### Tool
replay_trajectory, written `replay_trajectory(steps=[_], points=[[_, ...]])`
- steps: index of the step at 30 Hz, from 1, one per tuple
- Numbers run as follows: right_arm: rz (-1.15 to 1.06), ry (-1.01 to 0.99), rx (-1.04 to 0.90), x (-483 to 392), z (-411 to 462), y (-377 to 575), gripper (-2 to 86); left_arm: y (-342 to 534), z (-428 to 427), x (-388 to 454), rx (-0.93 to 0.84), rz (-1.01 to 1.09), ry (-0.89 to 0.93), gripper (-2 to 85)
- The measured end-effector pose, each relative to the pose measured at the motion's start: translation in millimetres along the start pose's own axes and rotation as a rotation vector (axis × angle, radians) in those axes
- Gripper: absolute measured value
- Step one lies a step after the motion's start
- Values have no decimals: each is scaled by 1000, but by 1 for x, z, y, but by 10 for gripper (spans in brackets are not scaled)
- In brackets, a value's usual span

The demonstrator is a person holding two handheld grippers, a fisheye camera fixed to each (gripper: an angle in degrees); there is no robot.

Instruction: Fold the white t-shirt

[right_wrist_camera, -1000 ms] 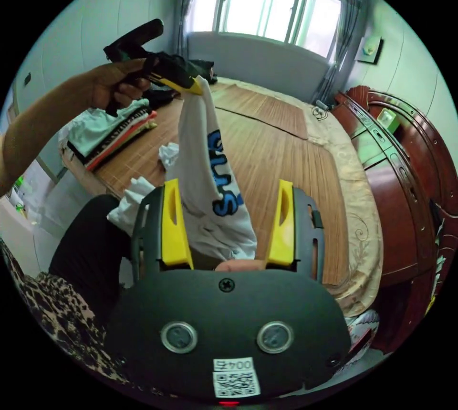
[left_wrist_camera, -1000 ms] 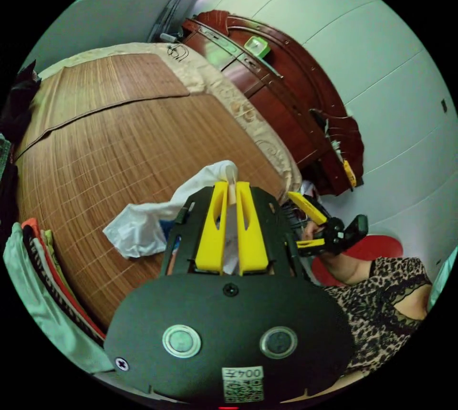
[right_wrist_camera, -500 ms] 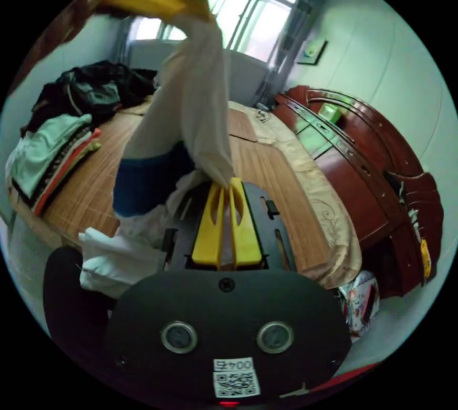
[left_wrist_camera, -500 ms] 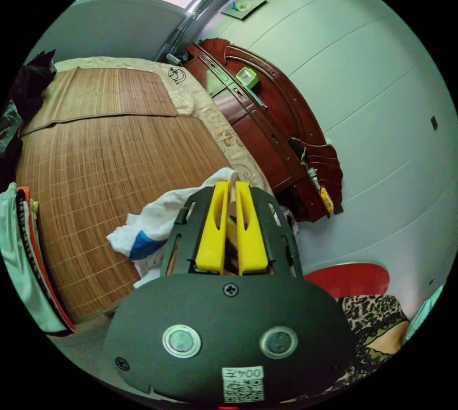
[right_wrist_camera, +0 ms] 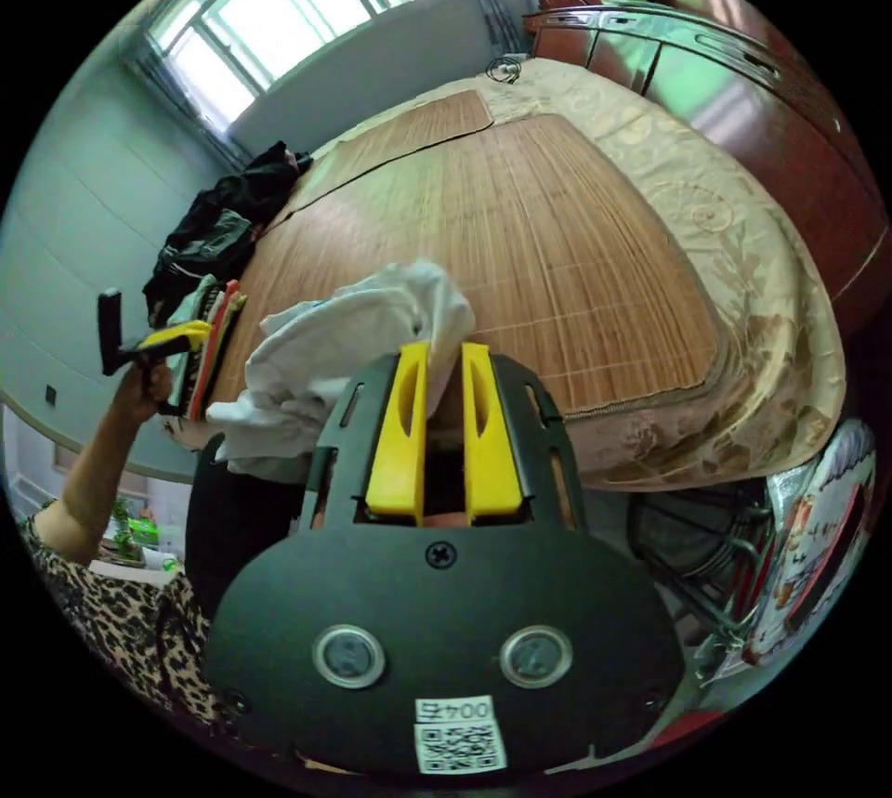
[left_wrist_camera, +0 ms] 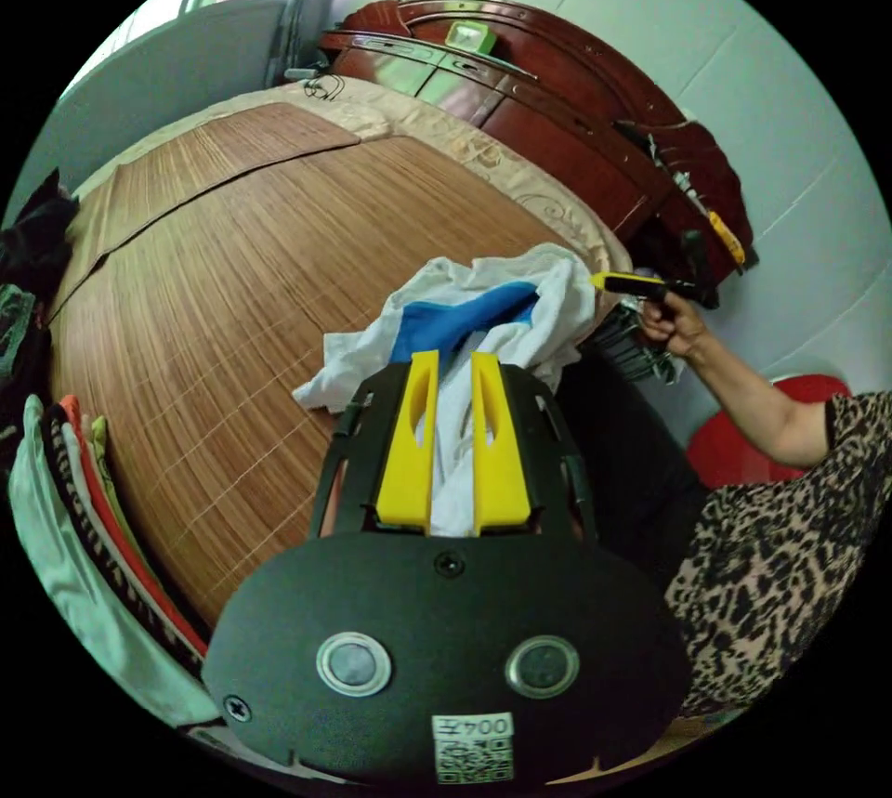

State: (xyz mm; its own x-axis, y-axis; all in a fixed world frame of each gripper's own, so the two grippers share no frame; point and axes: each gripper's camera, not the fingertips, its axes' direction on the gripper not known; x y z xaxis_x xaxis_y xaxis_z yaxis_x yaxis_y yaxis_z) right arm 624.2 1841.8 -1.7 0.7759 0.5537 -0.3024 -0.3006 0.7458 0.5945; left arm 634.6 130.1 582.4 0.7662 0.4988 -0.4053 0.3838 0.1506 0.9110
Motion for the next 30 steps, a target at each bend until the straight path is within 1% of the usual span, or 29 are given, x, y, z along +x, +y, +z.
replay_trajectory(steps=[3, 6, 8, 12, 14, 15, 17, 20, 24, 25, 26, 27, 28, 30], points=[[44, -114, 18, 15, -8, 13, 152, -26, 36, 15, -40, 70, -67, 86], [19, -134, 57, 5, -13, 25, 176, -84, 94, 33, -118, 172, -150, 109], [-1, -147, 82, -4, -12, 30, 177, -119, 124, 48, -143, 246, -199, 107], [-6, -277, 100, -5, 1, 36, 155, -192, 193, 93, -180, 434, -252, 109], [19, -320, 98, 4, 7, 40, 144, -234, 248, 125, -241, 558, -264, 118], [32, -338, 89, 10, 10, 42, 141, -243, 263, 133, -262, 588, -265, 121], [50, -346, 81, 21, 11, 45, 138, -271, 319, 160, -344, 696, -281, 128], [67, -364, 73, 38, 9, 47, 133, -298, 370, 183, -414, 790, -301, 130], [85, -404, 88, 55, 3, 46, 116, -343, 405, 195, -418, 807, -293, 108], [90, -402, 96, 58, 1, 45, 115, -348, 410, 197, -429, 807, -290, 90], [91, -401, 99, 59, 0, 45, 114, -356, 420, 200, -470, 811, -293, 52], [91, -403, 104, 60, -2, 44, 114, -360, 424, 200, -497, 808, -297, 45], [90, -404, 103, 61, -3, 43, 114, -367, 428, 198, -543, 785, -281, 30], [81, -402, 103, 59, -7, 41, 115, -389, 395, 184, -514, 677, -208, 16]])
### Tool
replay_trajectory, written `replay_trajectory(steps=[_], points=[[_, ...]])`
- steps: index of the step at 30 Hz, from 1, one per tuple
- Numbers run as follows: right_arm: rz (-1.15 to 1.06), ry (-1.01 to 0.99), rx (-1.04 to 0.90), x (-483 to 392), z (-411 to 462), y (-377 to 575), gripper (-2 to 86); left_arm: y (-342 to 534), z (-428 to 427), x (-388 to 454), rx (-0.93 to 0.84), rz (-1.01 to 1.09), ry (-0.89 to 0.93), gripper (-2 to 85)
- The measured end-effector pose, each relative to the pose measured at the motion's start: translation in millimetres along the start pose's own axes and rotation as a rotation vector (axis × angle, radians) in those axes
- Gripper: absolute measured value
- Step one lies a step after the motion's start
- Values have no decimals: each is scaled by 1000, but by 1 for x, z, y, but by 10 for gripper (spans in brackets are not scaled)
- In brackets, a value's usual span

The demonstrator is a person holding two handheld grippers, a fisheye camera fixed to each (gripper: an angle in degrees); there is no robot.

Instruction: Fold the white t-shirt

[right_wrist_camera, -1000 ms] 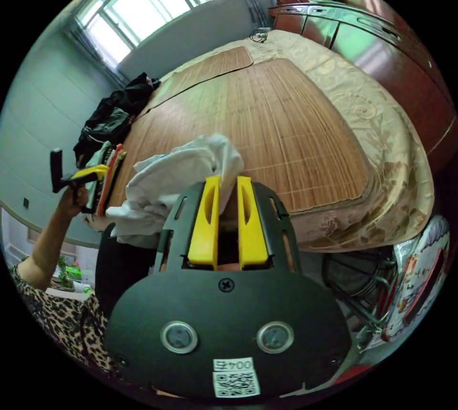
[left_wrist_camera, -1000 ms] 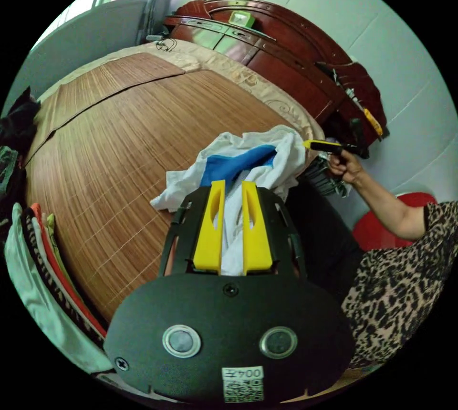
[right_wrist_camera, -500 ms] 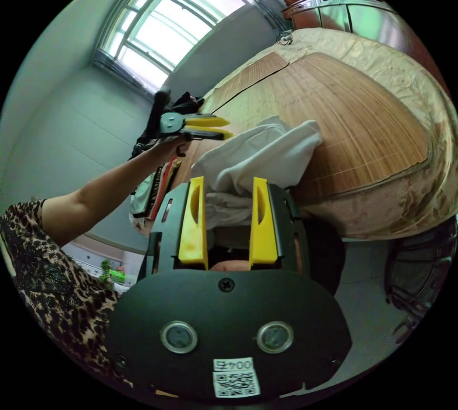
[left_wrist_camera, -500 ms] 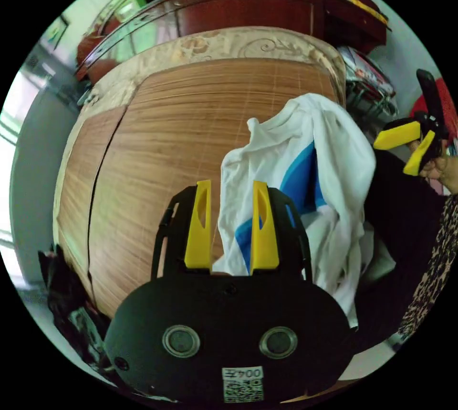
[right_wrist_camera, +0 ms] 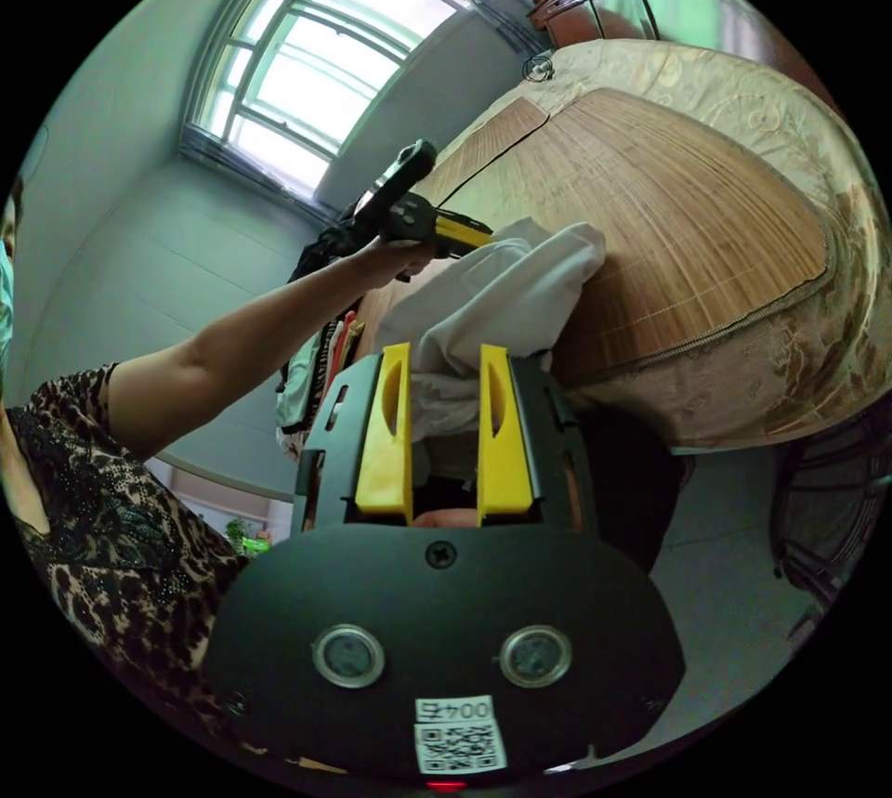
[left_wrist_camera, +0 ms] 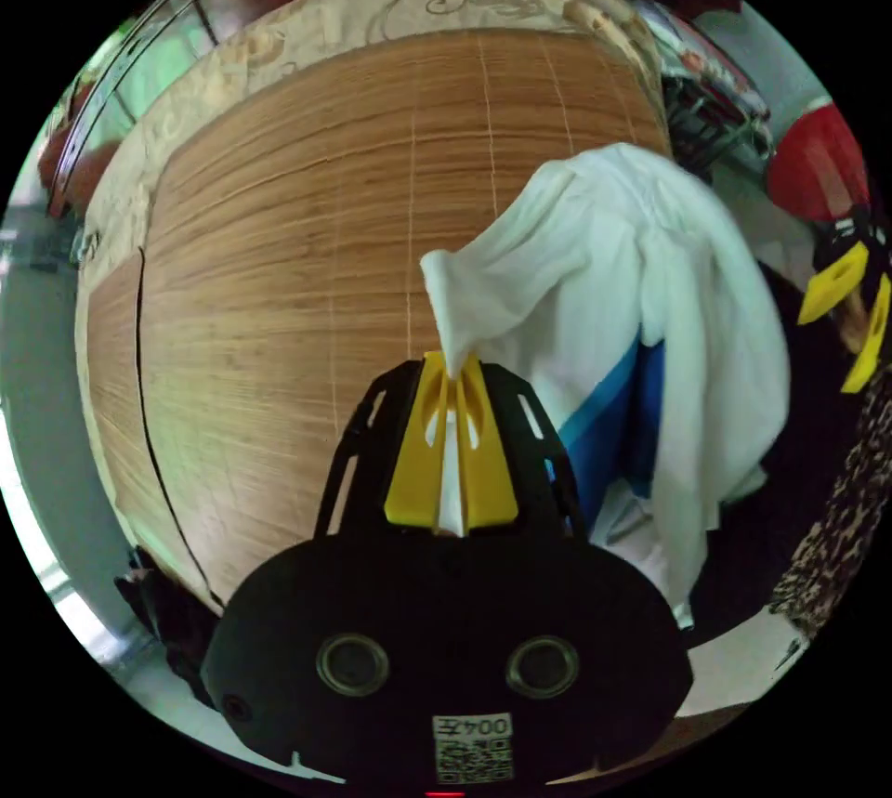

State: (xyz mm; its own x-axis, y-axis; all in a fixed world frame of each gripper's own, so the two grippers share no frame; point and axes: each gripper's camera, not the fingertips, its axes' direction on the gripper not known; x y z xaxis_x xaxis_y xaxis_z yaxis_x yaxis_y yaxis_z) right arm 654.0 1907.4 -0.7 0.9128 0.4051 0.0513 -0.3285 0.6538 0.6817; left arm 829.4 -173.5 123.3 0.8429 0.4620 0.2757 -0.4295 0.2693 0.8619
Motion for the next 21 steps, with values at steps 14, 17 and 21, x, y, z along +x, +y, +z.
replay_trajectory(steps=[14, 17, 21], points=[[-210, -11, 2, -109, 8, -14, 149, 269, -449, -64, 549, -532, -73, 3], [-303, 12, -3, -154, 16, -8, 146, 314, -507, -69, 649, -592, -65, 3], [-379, -43, -71, -200, 43, 8, 132, 342, -546, -77, 681, -631, -79, 2]])
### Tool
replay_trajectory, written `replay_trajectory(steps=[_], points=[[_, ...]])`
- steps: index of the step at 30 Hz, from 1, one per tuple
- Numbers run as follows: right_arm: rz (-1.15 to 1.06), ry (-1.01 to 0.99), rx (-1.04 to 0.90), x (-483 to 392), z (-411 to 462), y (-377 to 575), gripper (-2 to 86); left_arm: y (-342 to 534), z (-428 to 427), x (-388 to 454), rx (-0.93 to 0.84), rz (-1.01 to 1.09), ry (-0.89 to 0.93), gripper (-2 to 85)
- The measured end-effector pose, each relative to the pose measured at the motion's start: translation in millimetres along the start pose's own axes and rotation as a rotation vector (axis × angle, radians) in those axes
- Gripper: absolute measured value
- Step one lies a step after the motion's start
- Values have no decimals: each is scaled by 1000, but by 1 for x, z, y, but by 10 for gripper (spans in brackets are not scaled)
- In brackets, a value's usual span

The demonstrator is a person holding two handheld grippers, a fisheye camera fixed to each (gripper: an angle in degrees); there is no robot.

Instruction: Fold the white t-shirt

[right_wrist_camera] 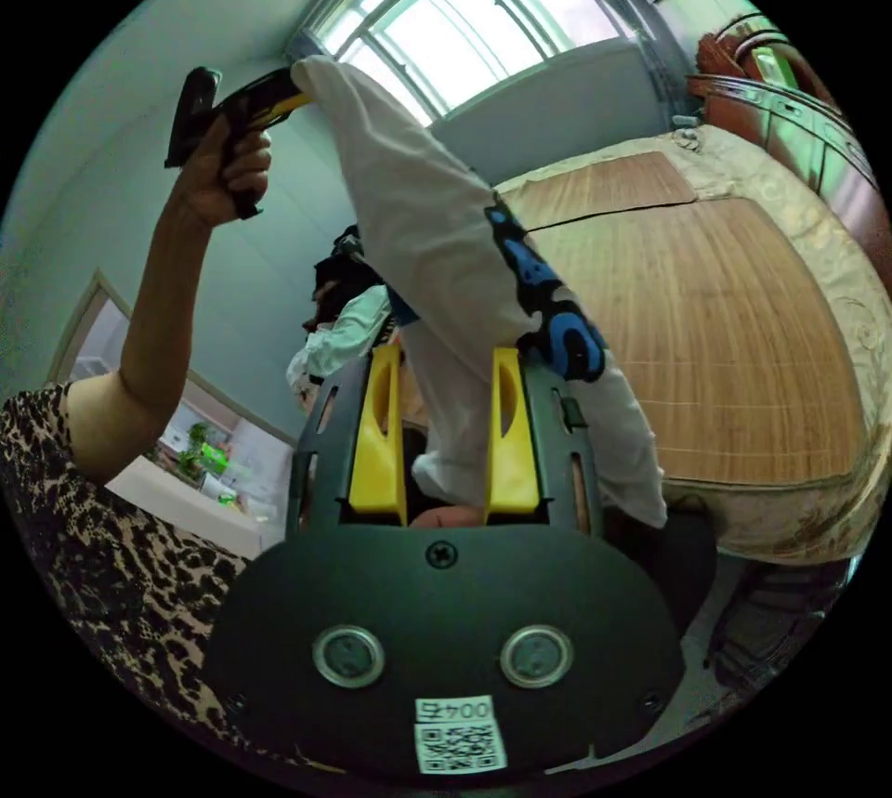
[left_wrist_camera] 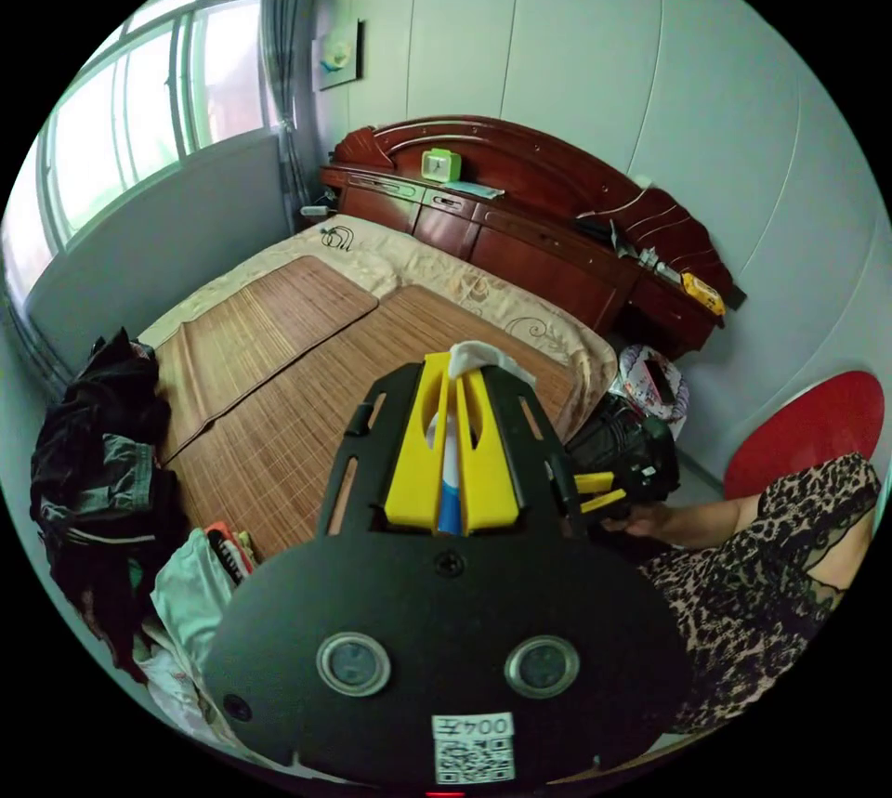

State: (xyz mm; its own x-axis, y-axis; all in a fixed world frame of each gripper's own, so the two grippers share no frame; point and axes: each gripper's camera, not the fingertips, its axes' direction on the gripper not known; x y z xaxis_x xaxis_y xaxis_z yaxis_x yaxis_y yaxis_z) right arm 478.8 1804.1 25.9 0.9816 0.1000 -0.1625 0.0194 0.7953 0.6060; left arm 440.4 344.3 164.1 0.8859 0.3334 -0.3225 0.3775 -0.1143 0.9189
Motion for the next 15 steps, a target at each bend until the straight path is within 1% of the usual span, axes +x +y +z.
replay_trajectory(steps=[2, 5, 7, 10, 12, 14, 15], points=[[-33, -13, -43, -19, 17, 4, 131, -9, -13, -12, 6, -10, -16, 2], [-66, 123, -88, -31, 39, 10, 135, -19, -30, -31, 21, -25, -26, 2], [-29, 255, -36, -8, 28, -4, 129, -28, -40, -44, 19, -29, -32, 2], [72, 248, 53, 42, -10, -54, 126, -46, -57, -66, 14, -42, -41, 2], [117, 254, 50, 61, -24, -82, 125, -60, -65, -79, 15, -60, -35, 2], [118, 275, 76, 58, -36, -94, 120, -81, -71, -96, 12, -80, -52, 2], [90, 270, 101, 43, -42, -92, 116, -90, -70, -104, 4, -91, -57, 2]])
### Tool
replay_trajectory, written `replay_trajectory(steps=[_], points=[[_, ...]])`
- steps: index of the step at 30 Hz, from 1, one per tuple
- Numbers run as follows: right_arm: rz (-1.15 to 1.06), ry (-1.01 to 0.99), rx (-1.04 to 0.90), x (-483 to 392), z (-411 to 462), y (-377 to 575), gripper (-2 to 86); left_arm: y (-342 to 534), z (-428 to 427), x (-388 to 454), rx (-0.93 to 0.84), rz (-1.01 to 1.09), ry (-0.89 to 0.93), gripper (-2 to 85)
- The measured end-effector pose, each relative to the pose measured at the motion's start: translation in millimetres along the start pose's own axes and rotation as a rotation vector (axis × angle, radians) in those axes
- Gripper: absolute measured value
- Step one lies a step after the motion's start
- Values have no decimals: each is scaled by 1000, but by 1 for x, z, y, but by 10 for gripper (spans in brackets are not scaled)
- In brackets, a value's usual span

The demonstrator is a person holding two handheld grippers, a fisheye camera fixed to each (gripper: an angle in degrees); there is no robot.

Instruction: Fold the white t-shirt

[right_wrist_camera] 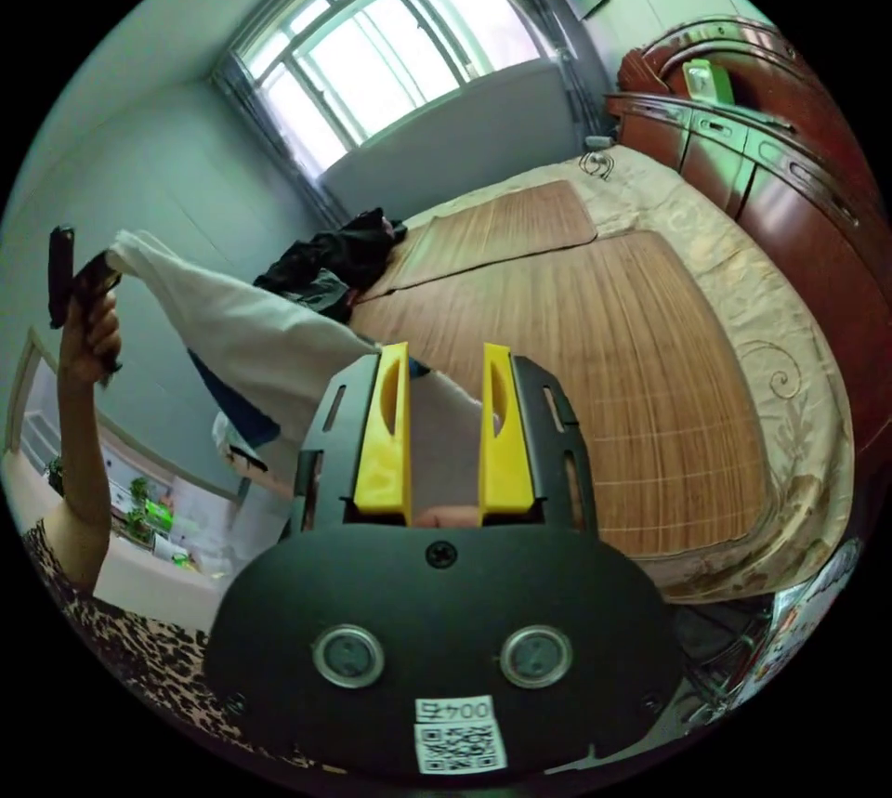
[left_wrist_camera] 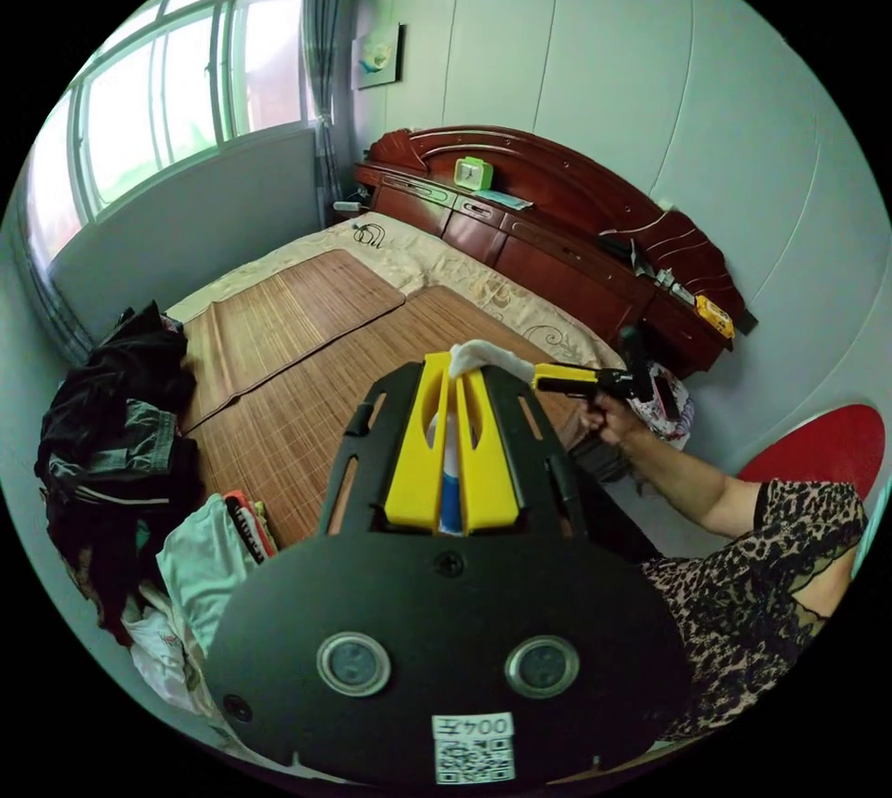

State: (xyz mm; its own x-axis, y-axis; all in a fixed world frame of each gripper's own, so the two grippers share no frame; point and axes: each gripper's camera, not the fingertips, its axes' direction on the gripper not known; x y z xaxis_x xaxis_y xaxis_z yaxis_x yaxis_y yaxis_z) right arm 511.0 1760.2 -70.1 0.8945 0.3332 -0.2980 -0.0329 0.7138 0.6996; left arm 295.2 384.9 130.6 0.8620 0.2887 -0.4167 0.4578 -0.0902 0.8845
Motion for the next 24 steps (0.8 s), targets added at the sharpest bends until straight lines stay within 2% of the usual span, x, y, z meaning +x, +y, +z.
replay_trajectory(steps=[6, 10, 15, 19, 22, 24], points=[[-151, -106, 41, -108, -1, 107, 85, -36, 20, -30, -26, -34, 26, 2], [-241, 96, -42, -163, 47, 157, 138, -63, 24, -42, -26, -41, 43, 2], [-333, 298, -55, -203, 83, 161, 164, -92, 10, -45, -22, -24, 35, 1], [-425, 475, 10, -244, 95, 176, 129, -111, -3, -54, -22, -30, 35, 1], [-489, 511, 67, -271, 94, 190, 81, -122, -12, -65, -18, -48, 42, 1], [-560, 520, 61, -285, 99, 198, 82, -129, -22, -72, -13, -63, 55, 1]])
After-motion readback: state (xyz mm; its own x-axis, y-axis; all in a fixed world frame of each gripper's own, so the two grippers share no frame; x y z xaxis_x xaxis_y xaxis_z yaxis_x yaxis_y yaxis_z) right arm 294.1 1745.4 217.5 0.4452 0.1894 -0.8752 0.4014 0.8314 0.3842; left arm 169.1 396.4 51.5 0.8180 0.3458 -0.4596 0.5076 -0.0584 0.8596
